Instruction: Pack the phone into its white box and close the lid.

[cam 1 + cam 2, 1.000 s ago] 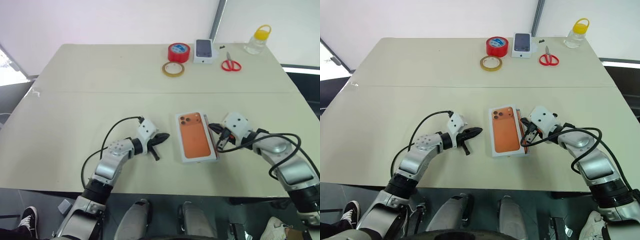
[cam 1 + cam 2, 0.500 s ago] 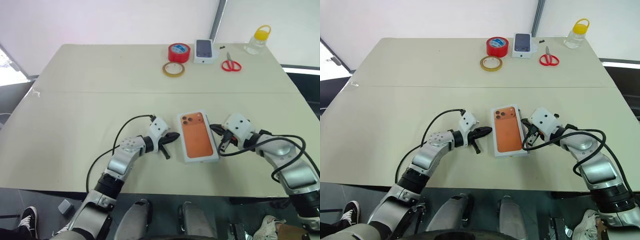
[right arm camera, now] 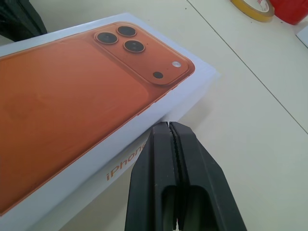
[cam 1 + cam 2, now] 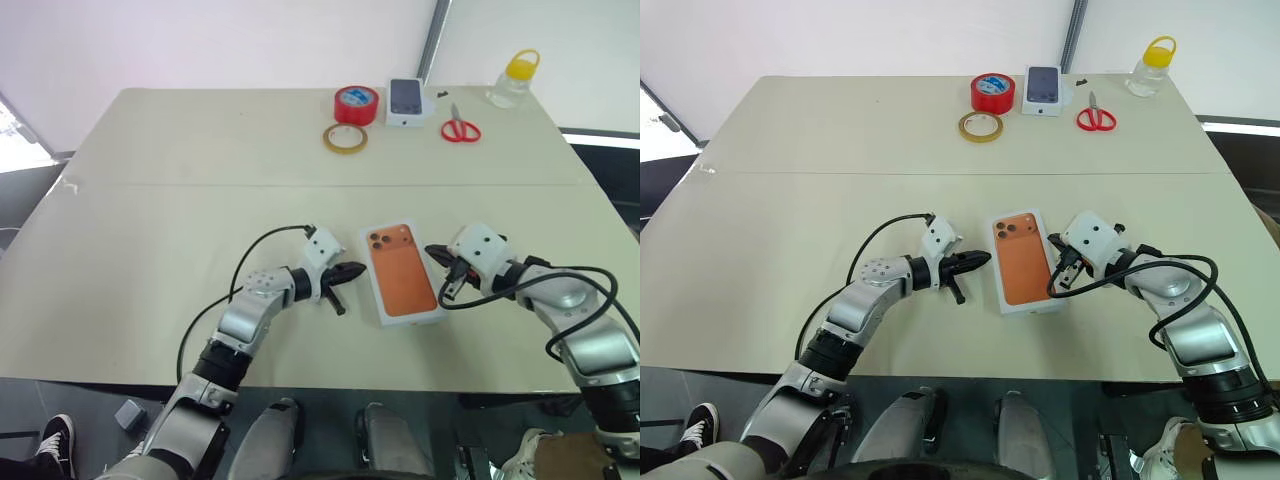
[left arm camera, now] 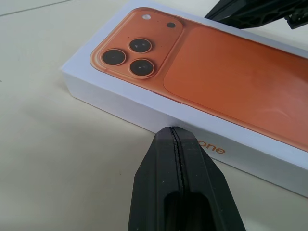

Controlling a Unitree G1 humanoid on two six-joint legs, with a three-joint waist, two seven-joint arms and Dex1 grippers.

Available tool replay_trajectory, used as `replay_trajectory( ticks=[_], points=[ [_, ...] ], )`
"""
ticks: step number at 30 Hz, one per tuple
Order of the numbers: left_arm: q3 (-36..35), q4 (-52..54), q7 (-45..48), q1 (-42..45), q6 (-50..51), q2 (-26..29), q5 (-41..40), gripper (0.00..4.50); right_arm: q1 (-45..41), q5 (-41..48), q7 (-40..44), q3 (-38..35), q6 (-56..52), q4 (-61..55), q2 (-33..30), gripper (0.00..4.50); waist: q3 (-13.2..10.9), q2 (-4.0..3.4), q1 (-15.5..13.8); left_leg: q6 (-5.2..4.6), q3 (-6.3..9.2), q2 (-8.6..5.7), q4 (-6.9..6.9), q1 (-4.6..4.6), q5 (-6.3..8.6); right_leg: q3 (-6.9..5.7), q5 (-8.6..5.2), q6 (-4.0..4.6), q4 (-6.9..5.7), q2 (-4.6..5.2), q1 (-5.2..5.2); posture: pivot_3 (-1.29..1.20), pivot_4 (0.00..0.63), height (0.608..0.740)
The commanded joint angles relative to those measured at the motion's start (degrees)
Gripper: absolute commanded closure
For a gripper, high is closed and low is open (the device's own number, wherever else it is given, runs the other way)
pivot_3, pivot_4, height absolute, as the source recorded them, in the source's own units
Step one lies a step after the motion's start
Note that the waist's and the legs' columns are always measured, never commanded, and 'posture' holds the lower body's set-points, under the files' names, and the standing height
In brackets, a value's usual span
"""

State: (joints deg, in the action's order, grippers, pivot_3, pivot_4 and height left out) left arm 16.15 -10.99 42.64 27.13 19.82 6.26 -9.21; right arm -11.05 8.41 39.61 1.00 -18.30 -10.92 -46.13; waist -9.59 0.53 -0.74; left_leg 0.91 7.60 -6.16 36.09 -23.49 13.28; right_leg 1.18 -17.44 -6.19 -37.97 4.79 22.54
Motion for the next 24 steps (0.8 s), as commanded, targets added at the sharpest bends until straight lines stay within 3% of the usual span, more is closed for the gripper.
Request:
replay_trajectory(
  ticks=[1, 24],
  points=[
    [0.5, 1.8, -0.3, 1.6, -1.5, -2.0, -0.5, 4.50, -0.5, -0.1, 1.1, -1.2, 0.6, -1.3, -0.1, 4.46, 0.0, 0.00, 0.0, 0.00, 0.00, 0.00, 0.00, 0.00, 0.00, 0.00, 0.00, 0.00, 0.00, 0.00, 0.00, 0.00, 0.150, 0.740],
    [1.4, 0.5, -0.2, 1.7, -2.1, -2.4, 1.1, 4.50, -0.1, -4.7, 1.1, 0.8, 0.0, 0.7, 1.4, 4.46, 0.0, -0.01, 0.0, 0.03, 0.00, 0.00, 0.02, 0.00, -0.02, 0.00, 0.00, 0.00, -0.02, 0.00, 0.00, 0.00, 0.150, 0.740]
  ],
)
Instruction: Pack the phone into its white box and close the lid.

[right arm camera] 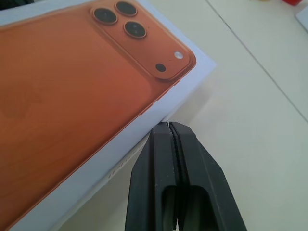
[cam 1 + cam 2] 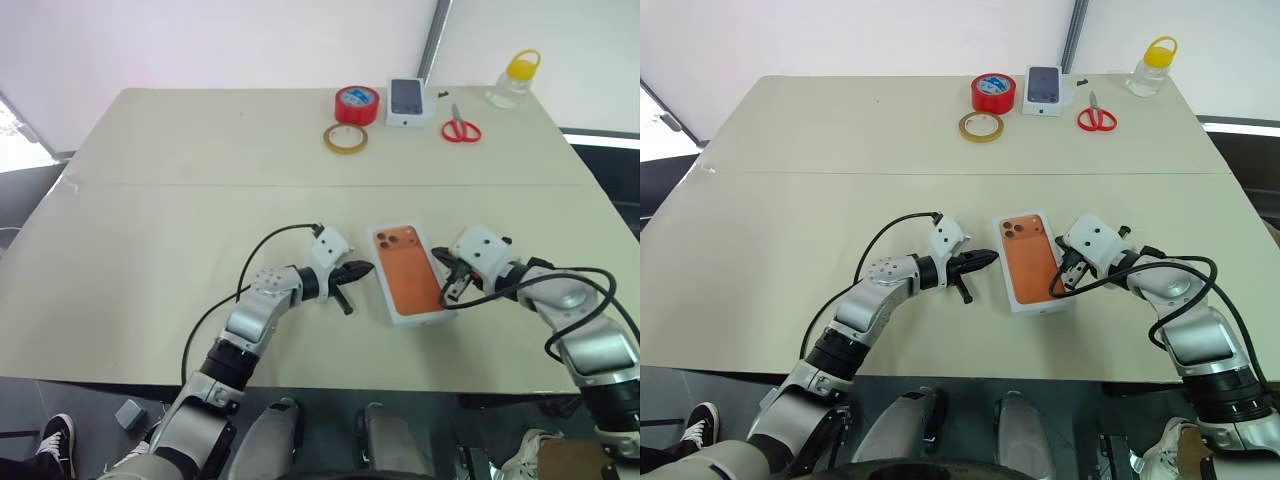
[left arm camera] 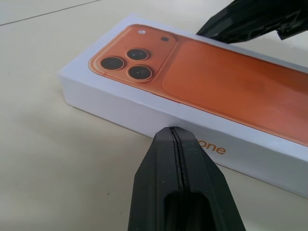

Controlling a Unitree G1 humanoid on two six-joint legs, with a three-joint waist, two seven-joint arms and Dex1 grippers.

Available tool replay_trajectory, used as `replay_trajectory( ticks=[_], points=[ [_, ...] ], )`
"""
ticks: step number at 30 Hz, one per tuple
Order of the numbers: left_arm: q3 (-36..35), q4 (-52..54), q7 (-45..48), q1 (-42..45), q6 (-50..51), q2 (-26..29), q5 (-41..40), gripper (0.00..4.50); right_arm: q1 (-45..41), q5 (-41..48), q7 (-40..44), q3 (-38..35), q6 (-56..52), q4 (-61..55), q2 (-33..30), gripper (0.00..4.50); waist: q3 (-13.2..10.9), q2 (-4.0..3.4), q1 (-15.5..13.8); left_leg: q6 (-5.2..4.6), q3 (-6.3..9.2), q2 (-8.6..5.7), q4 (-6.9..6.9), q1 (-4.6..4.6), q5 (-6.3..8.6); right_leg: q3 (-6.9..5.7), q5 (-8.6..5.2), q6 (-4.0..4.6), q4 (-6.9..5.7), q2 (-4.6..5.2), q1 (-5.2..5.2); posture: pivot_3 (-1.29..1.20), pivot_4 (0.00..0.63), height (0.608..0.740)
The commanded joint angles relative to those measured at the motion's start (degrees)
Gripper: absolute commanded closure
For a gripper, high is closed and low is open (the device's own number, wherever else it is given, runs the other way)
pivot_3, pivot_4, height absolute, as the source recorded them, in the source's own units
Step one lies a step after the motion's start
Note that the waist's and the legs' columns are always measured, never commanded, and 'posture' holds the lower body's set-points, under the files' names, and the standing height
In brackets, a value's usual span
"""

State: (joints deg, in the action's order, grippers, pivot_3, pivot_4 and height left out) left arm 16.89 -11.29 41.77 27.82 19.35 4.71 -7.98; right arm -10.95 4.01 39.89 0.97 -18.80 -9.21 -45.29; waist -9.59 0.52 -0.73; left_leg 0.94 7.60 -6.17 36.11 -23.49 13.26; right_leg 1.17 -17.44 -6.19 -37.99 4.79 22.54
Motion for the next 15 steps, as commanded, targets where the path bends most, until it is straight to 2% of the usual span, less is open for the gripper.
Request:
replay_trajectory(
  ticks=[1, 7, 10, 15],
  points=[
    [0.7, 0.7, 0.6, 1.0, -1.9, -0.8, -0.1, 4.50, -0.1, -0.1, 1.0, 0.8, 0.5, -1.2, 0.8, 4.46, 0.0, 0.00, 0.0, 0.00, 0.00, 0.00, 0.00, 0.00, 0.00, 0.00, 0.00, 0.00, 0.00, 0.00, 0.00, 0.00, 0.150, 0.740],
    [0.1, 0.7, 0.1, 0.7, -1.6, -0.3, 0.0, 4.50, -0.4, -1.3, 1.4, 0.8, 0.7, -0.7, 0.4, 4.46, 0.0, 0.00, 0.0, 0.01, 0.00, 0.00, 0.01, 0.00, -0.01, 0.00, 0.00, 0.00, -0.01, -0.01, 0.00, 0.00, 0.150, 0.740],
    [-2.3, 0.8, 0.3, 1.4, -1.9, 0.6, -1.2, 4.50, -2.0, -0.6, 1.6, -1.7, 1.9, 0.8, 0.0, 4.46, 0.0, 0.00, 0.2, 0.04, 0.00, 0.00, 0.01, 0.00, -0.02, 0.00, 0.00, 0.00, -0.01, -0.02, 0.00, 0.00, 0.150, 0.740],
    [-6.1, -3.1, -0.8, 6.6, -2.5, -1.7, -4.0, 4.50, -5.0, 6.9, 4.5, -5.6, -0.2, 0.6, 2.0, 4.46, 0.0, 0.01, 0.1, 0.07, 0.00, 0.01, 0.03, 0.01, -0.04, -0.01, 0.01, 0.00, -0.07, -0.04, 0.02, 0.00, 0.150, 0.740]
  ],
)
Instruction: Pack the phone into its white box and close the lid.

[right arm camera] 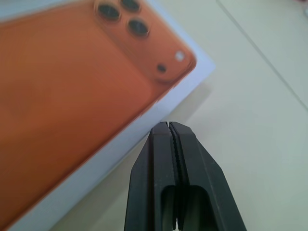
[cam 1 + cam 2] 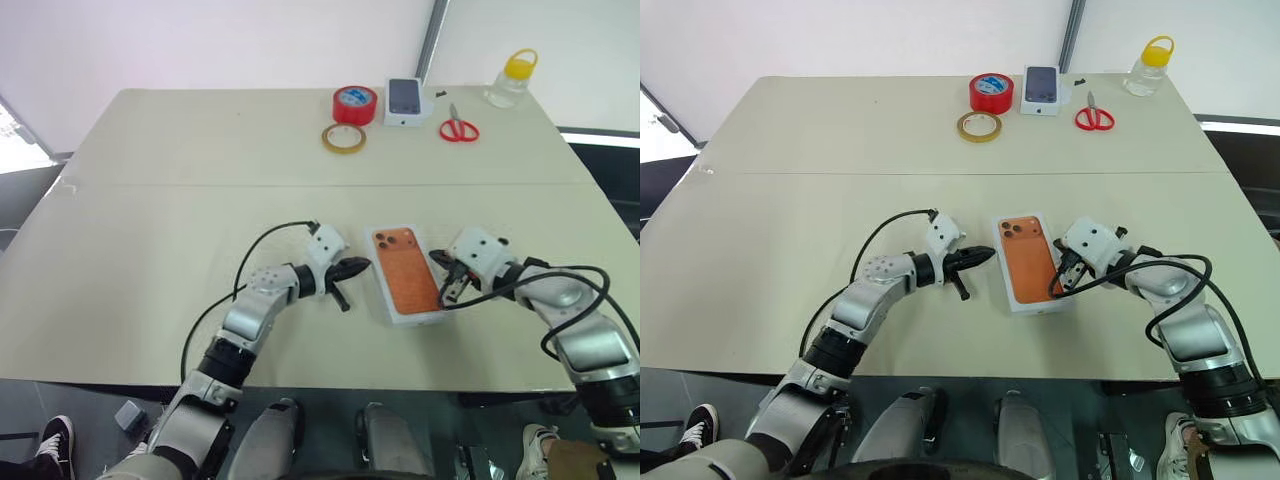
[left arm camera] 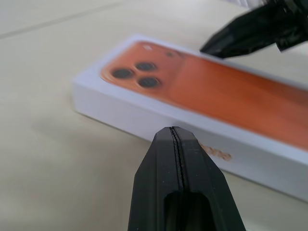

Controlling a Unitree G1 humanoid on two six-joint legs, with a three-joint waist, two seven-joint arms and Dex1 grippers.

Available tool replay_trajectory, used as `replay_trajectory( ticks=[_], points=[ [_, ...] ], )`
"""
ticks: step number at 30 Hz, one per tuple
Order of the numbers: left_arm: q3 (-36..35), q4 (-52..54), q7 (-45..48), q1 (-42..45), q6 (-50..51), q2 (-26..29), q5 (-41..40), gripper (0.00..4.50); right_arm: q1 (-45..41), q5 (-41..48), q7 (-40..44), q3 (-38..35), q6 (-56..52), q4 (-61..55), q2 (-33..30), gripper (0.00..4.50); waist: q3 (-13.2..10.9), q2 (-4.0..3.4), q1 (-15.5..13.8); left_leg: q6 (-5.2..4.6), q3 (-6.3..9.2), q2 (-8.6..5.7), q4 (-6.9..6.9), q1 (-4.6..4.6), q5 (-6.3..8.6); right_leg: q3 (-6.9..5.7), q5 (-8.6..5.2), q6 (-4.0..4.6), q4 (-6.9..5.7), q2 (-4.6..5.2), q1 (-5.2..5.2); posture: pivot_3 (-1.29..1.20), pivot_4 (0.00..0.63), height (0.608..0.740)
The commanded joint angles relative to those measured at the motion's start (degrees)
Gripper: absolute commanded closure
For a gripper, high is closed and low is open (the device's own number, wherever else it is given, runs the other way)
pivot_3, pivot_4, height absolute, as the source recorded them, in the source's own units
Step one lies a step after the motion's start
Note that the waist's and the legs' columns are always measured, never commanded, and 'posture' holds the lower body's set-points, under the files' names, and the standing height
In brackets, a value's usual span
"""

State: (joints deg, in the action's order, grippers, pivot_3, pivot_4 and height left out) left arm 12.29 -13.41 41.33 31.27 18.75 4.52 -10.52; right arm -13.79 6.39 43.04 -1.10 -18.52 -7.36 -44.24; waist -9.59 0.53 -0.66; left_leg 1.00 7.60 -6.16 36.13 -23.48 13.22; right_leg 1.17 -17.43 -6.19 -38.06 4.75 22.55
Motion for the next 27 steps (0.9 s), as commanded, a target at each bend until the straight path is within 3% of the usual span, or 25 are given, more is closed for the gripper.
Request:
replay_trajectory(
  ticks=[1, 6, 9, 14, 18, 19, 20, 23, 27],
  points=[
    [-1.7, -2.1, -0.5, 4.0, -2.5, -2.1, -1.4, 4.50, -2.5, 5.2, 1.8, -3.6, -0.5, -1.2, 1.1, 4.46, 0.0, 0.01, 0.0, 0.00, 0.00, 0.00, 0.02, 0.00, 0.00, -0.02, 0.00, 0.00, 0.01, 0.00, -0.02, 0.00, 0.150, 0.740],
    [0.7, -14.4, -2.1, 10.1, -9.1, -6.6, 3.2, 4.50, 2.8, 8.7, 7.6, -0.7, -1.8, -6.6, 0.4, 4.46, 0.0, 0.08, -0.4, 0.24, -0.01, -0.03, 0.04, -0.02, -0.14, -0.08, -0.01, -0.02, 0.08, 0.01, -0.06, 0.00, 0.150, 0.740],
    [2.3, -21.0, -3.3, 11.3, -10.5, -6.9, 6.4, 4.50, 8.6, 5.5, 10.1, 2.8, -0.7, -9.7, -2.5, 4.46, 0.0, 0.08, 0.0, 0.18, -0.01, -0.04, 0.03, -0.01, -0.11, -0.09, -0.03, -0.05, 0.08, 0.01, -0.09, 0.00, 0.150, 0.740],
    [3.3, -22.8, -2.2, 9.3, -8.8, -6.3, 7.9, 4.50, 12.9, 3.8, 10.1, 4.5, 0.2, -12.5, -3.9, 4.46, 0.2, 0.33, 0.3, -0.10, -0.07, 0.01, 0.03, 0.30, 0.06, -0.03, -0.02, -0.06, 0.02, -0.03, -0.36, 0.00, 0.150, 0.740],
    [0.0, -20.6, -0.9, 9.4, -7.0, -5.6, 4.5, 4.50, 8.0, 8.3, 6.1, 1.9, -6.1, -13.2, 0.8, 4.46, 0.3, 0.52, 0.6, -0.09, -0.04, 0.05, 0.03, 0.30, 0.07, -0.01, -0.03, -0.06, 0.03, -0.05, -0.33, 0.00, 0.150, 0.740],
    [-0.7, -19.7, -0.3, 9.4, -7.1, -5.3, 3.9, 3.94, 6.8, 10.8, 6.0, 0.9, -9.1, -13.3, 1.9, 4.50, 0.3, 0.49, 0.6, -0.08, -0.03, 0.06, 0.02, 0.28, 0.06, -0.01, -0.02, -0.05, 0.01, -0.05, -0.28, 0.00, 0.150, 0.740],
    [-1.6, -18.0, 0.1, 9.1, -7.5, -4.6, 3.2, 3.68, 5.4, 14.1, 6.1, -0.5, -12.0, -13.7, 3.1, 4.50, 0.3, 0.49, 0.6, -0.07, -0.03, 0.05, 0.02, 0.25, 0.05, 0.01, -0.02, -0.04, -0.01, -0.04, -0.24, 0.00, 0.150, 0.740],
    [-4.1, -10.2, 2.3, 7.3, -6.4, -0.8, 0.3, 2.15, 1.1, 16.8, 4.3, -2.6, -14.0, -12.8, 5.4, 3.16, 0.3, 0.50, 1.2, -0.06, -0.01, 0.05, 0.03, 0.18, 0.04, 0.03, -0.01, -0.03, -0.02, -0.04, -0.16, 0.00, 0.150, 0.740],
    [-6.8, 0.4, 6.1, 2.2, -3.2, 7.2, -2.9, 0.07, -2.4, 16.4, 4.0, -3.5, -11.7, -8.5, 5.8, 0.97, 0.3, 0.47, 1.4, 0.02, 0.01, 0.07, -0.06, 0.11, -0.01, 0.10, 0.00, -0.01, -0.08, -0.04, 0.01, 0.00, 0.150, 0.740]
  ],
)
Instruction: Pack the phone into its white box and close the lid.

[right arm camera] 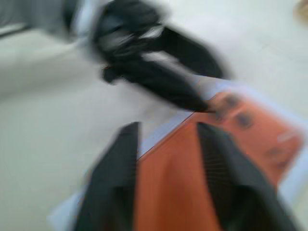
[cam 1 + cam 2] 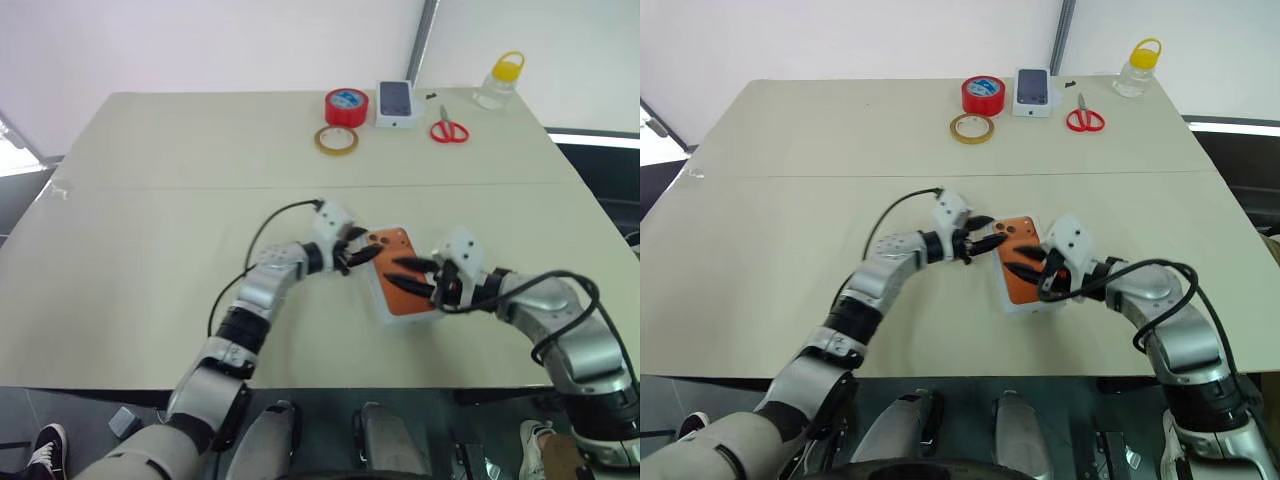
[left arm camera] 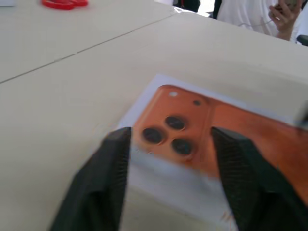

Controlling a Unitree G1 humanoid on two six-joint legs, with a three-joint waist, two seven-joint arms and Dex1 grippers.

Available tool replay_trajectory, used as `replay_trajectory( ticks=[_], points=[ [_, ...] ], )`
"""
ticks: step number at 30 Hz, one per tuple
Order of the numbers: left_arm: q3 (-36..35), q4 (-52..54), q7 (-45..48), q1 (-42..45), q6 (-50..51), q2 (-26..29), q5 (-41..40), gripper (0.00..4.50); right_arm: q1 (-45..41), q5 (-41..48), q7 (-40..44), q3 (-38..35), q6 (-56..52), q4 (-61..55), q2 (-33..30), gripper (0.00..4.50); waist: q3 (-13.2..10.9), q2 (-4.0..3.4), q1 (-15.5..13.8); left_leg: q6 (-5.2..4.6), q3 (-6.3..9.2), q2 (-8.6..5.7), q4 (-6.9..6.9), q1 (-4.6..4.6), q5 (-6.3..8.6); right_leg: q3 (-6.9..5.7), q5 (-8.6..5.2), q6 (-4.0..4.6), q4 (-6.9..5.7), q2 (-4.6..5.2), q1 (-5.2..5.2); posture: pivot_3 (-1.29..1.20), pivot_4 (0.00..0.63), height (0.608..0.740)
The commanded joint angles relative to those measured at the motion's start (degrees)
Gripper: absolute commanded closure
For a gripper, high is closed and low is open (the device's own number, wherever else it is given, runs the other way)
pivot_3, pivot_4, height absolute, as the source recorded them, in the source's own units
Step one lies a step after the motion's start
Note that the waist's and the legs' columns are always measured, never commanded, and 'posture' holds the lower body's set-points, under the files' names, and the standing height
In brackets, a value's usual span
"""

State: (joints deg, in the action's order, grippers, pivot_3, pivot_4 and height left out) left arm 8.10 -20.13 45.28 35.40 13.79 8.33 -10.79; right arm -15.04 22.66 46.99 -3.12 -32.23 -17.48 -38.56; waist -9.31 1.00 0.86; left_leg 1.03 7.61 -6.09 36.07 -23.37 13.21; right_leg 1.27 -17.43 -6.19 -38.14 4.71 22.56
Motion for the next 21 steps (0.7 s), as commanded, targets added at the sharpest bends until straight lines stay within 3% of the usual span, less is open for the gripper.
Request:
replay_trajectory(
  ticks=[1, 2, 11, 21],
  points=[
    [-3.2, 8.6, 2.3, -3.7, 2.2, 5.7, -2.5, 0.00, -1.2, -0.5, 0.7, -1.0, 3.1, 2.6, -0.2, 0.44, 0.0, -0.02, -0.2, 0.00, 0.02, 0.00, 0.01, 0.01, 0.00, -0.02, 0.00, 0.00, 0.01, 0.00, -0.02, 0.00, 0.150, 0.740],
    [-3.8, 10.0, 2.4, -5.3, 2.4, 7.6, -2.5, 0.00, -1.1, -1.2, 1.3, -0.4, 4.3, 3.5, -0.5, 0.04, 0.0, -0.02, -0.3, 0.00, 0.02, 0.00, 0.01, 0.00, 0.00, -0.02, 0.00, 0.00, 0.01, 0.00, -0.03, 0.00, 0.150, 0.740],
    [-15.0, 25.2, 3.2, -20.5, 7.7, 20.0, -9.8, 0.00, -0.2, -2.2, 9.2, -1.2, 14.0, 10.0, -3.5, 0.04, 0.0, -0.08, -0.3, -0.04, 0.00, -0.04, 0.03, -0.03, 0.03, -0.01, 0.00, 0.01, 0.03, 0.09, -0.02, 0.00, 0.150, 0.740],
    [-21.6, 29.1, 5.2, -32.5, 6.7, 28.2, -12.6, 0.00, 1.1, -2.7, 14.5, -4.7, 21.6, 18.4, -8.4, 0.04, -0.1, -0.19, -0.3, -0.07, -0.01, -0.02, -0.04, -0.01, 0.05, -0.01, 0.01, 0.06, 0.08, 0.12, -0.03, 0.00, 0.150, 0.740]
  ],
)
